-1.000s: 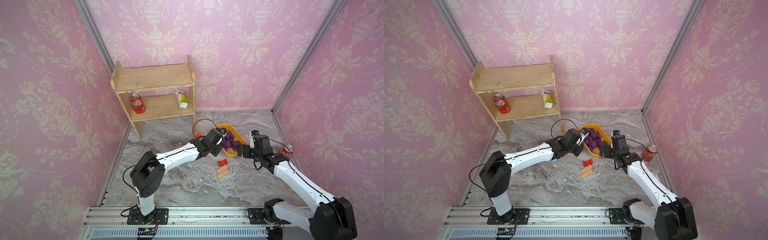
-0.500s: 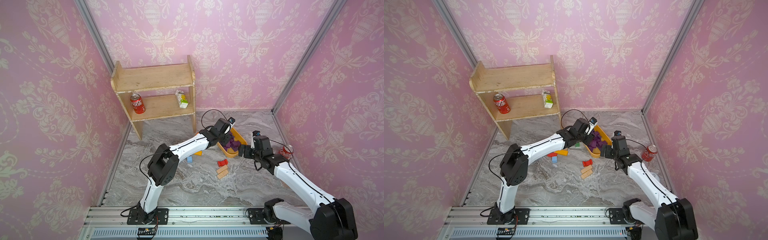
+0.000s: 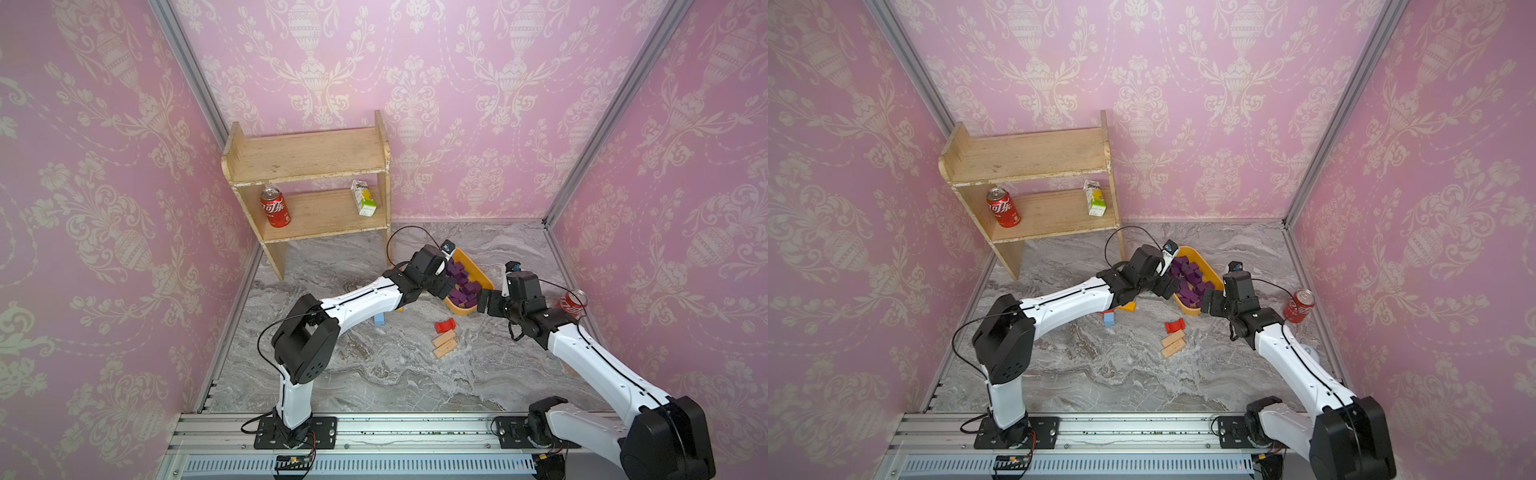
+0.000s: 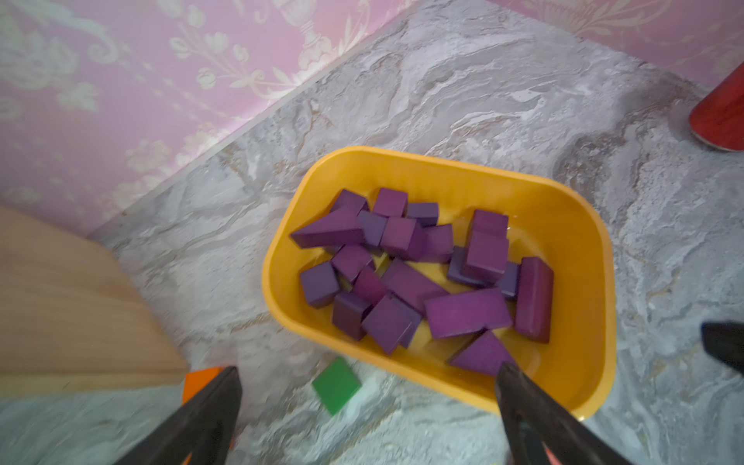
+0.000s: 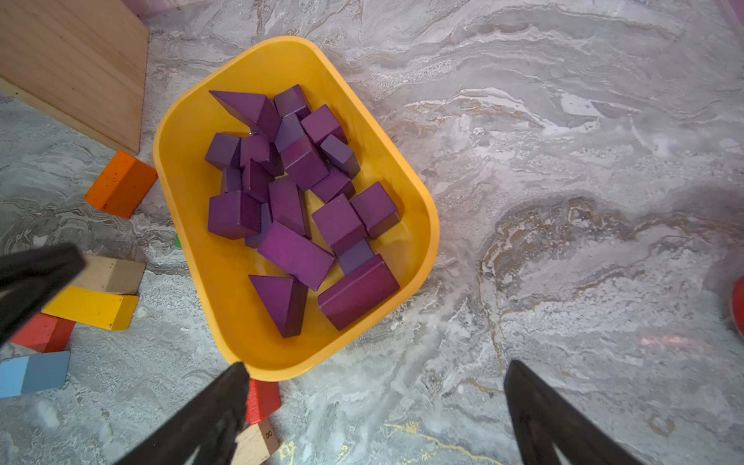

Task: Pick purple bricks into the storage bin
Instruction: Place the building block in the storage box, then reset both arms

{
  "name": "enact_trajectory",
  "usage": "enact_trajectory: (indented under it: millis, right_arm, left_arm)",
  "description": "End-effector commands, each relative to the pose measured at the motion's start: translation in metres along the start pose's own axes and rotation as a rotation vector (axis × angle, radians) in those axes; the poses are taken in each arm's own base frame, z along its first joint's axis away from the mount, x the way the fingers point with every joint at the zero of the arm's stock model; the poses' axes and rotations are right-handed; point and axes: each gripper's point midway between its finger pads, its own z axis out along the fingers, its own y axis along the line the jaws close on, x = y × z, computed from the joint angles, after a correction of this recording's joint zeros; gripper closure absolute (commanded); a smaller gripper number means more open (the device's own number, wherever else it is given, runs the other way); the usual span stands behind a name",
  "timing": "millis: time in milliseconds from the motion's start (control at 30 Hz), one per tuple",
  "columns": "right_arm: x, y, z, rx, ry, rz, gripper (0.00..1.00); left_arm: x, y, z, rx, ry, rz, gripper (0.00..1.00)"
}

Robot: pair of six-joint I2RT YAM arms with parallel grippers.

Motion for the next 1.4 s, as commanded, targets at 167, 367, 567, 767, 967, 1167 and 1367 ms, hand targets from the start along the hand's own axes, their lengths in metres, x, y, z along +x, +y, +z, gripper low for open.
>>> enact_trajectory:
  millis: [167, 367, 567, 767, 967, 1167, 1367]
  right_arm:
    - [-0.001, -0.003, -0.004, 0.004, -0.025, 0.031, 0.0]
    - [-0.003, -0.007, -0.007, 0.015, -0.059, 0.034, 0.0]
    - [-0.008, -0.015, -0.011, 0.059, -0.092, 0.018, 0.0]
    - [-0.014, -0.024, -0.02, 0.084, -0.192, 0.023, 0.0]
    - [-0.024, -0.031, -0.019, 0.118, -0.299, -0.01, 0.0]
    - [-0.032, -0.042, -0.009, 0.186, -0.404, -0.073, 0.0]
    - [-0.043, -0.048, -0.003, 0.219, -0.452, -0.128, 0.0]
  left_arm:
    - [0.019, 0.121, -0.106, -0.401, -0.164, -0.07, 0.01]
    - [0.067, 0.171, -0.157, -0.591, -0.203, -0.122, 0.01]
    - [0.112, 0.212, -0.176, -0.726, -0.189, -0.098, 0.01]
    - [0.154, 0.246, -0.183, -0.811, -0.224, -0.166, 0.01]
    - [0.188, 0.255, -0.16, -0.741, -0.247, -0.278, 0.01]
    - [0.209, 0.257, -0.129, -0.732, -0.242, -0.249, 0.01]
    - [0.221, 0.265, -0.124, -0.73, -0.237, -0.297, 0.01]
